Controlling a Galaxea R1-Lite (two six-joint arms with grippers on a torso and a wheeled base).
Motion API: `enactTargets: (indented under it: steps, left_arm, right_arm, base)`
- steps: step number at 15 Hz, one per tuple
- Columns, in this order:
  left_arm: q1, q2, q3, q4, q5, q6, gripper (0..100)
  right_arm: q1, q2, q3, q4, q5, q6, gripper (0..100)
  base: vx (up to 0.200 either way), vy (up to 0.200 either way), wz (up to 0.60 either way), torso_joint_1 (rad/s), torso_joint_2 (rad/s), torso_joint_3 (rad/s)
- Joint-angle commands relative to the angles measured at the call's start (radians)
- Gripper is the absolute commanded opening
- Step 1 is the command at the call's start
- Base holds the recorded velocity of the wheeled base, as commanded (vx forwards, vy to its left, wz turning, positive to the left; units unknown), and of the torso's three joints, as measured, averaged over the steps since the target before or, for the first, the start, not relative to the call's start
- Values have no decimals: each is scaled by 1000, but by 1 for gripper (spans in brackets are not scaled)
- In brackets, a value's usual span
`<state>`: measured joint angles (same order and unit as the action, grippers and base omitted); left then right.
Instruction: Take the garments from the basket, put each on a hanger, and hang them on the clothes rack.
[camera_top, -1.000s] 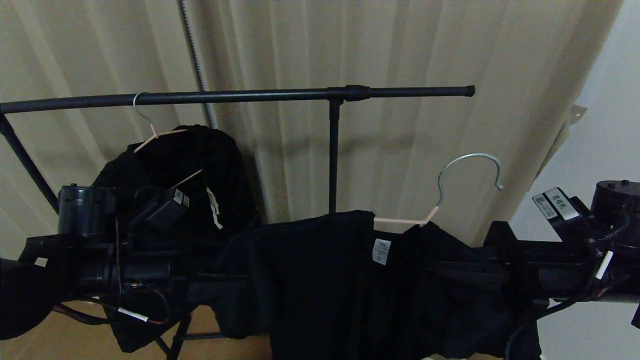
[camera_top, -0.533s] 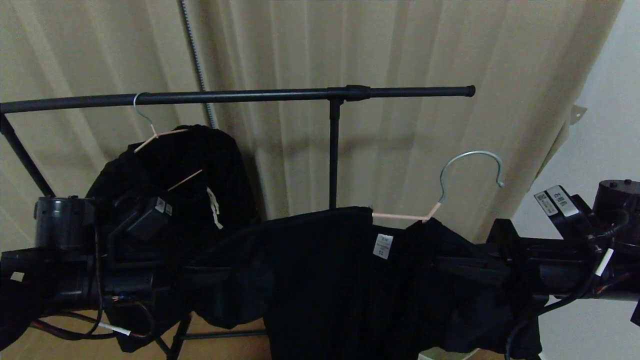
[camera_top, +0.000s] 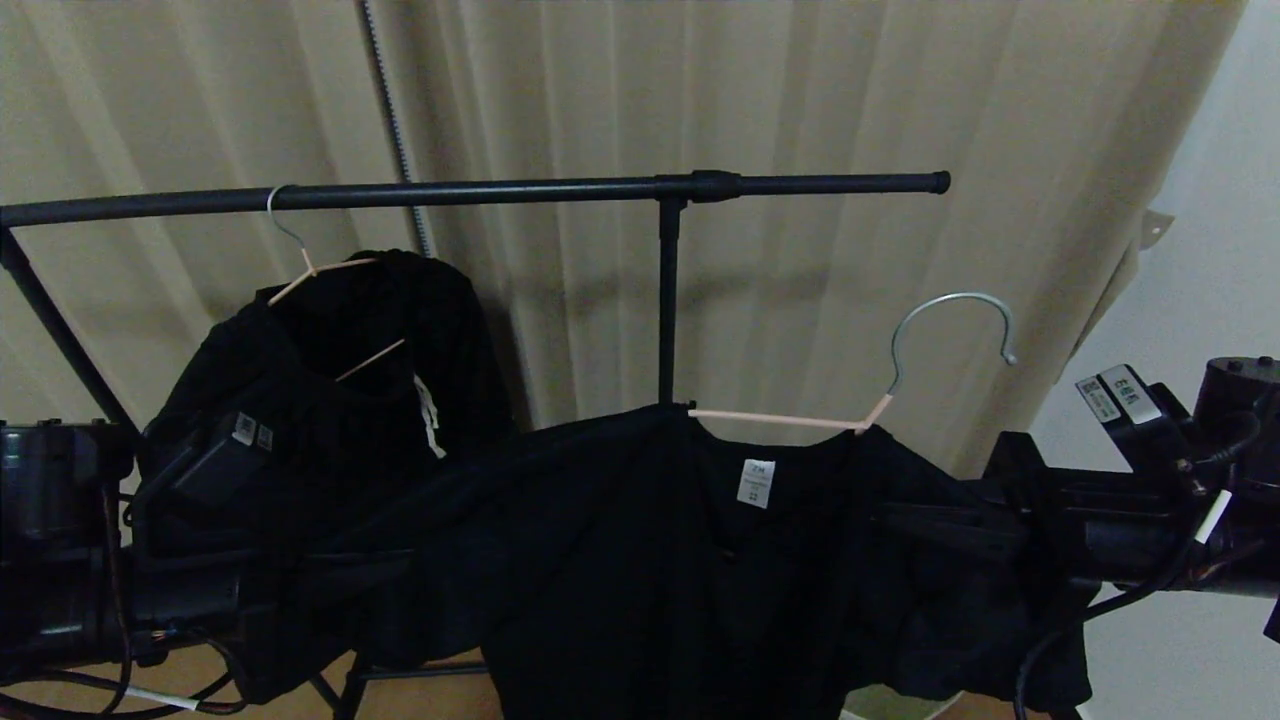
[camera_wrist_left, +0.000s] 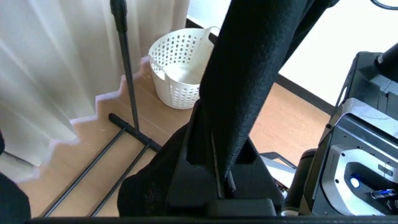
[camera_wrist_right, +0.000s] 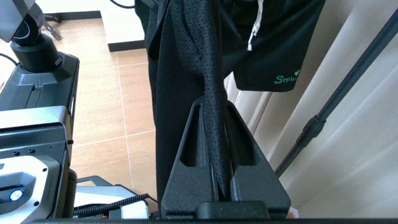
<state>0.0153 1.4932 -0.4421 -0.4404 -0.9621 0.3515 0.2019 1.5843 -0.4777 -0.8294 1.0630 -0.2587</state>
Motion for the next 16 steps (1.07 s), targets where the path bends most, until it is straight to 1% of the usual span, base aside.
enactTargets:
  steps: [1, 2, 3, 8, 9, 11, 12, 16]
  left_arm:
    - [9, -18, 13, 0, -1, 0, 0]
    - [20, -18, 22, 0, -1, 0, 0]
    - [31, -18, 28, 0, -1, 0, 0]
    - [11, -16, 19, -3, -3, 1, 0]
    - [-5, -14, 25, -41, -3, 0, 0]
    - [-9, -16, 36, -61, -3, 1, 0]
    - [-25, -21, 43, -78, -1, 0, 100]
    - [-21, -80, 52, -81, -1, -29, 100]
  right_arm:
    - [-7, 2, 1, -1, 5, -1, 0]
    - [-12, 2, -1, -1, 23, -1, 0]
    - [-16, 2, -1, -1, 26, -2, 0]
    - [-15, 20, -6, 1, 20, -2, 0]
    - [-15, 20, -6, 1, 20, -2, 0]
    - [-15, 20, -7, -1, 18, -2, 0]
    - [-15, 20, -7, 1, 17, -2, 0]
    - [-15, 33, -21, 3, 14, -2, 0]
  base:
    - [0, 0, 0, 0, 0, 0]
    - [0, 0, 0, 0, 0, 0]
    - [0, 0, 0, 0, 0, 0]
    - [0, 0, 0, 0, 0, 0]
    - [0, 0, 0, 0, 0, 0]
    - [0, 0, 0, 0, 0, 0]
    - [0, 0, 0, 0, 0, 0]
    - [0, 0, 0, 0, 0, 0]
